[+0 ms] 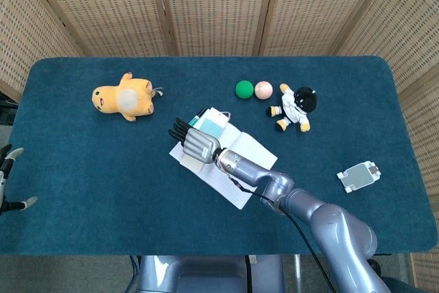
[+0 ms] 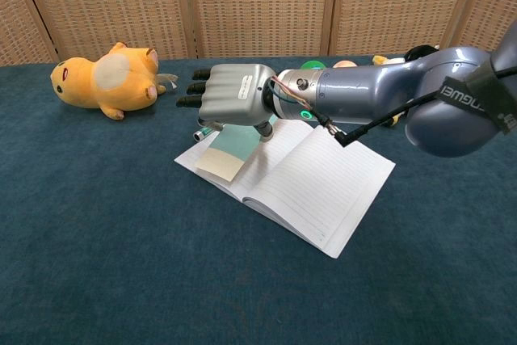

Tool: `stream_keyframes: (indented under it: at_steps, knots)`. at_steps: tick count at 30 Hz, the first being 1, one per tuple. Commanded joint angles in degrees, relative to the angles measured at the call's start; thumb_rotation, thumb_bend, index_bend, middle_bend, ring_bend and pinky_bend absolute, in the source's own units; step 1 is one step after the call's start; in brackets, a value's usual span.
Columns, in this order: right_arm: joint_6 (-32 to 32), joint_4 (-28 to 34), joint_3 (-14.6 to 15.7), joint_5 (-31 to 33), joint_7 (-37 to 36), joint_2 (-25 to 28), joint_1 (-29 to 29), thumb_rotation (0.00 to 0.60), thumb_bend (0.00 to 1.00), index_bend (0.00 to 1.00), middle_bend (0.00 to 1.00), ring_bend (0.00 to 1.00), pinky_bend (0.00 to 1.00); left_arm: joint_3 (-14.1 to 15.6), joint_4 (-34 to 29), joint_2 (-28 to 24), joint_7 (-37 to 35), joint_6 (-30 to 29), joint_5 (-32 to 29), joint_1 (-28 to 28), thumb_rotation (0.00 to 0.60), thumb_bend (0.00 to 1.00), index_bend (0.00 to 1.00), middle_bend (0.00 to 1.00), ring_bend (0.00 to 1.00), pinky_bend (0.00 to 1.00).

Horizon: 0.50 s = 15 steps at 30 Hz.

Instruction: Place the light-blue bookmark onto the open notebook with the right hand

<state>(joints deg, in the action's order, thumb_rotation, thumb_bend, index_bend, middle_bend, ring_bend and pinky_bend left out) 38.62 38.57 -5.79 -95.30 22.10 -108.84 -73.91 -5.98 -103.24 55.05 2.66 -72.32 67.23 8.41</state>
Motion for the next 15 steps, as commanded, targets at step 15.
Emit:
stream_keyframes:
  at_steps: [15]
  knots:
    - [-1.8, 0.6, 1.2, 2.8, 2.3, -0.4, 1.7, 0.600, 0.25, 0.24, 0.00, 0.00, 0.00, 0.3, 0.1, -0.2, -0.2, 0.4, 0.0, 0.3, 0.600, 0.00, 0.00, 0.00, 0.00, 0.00]
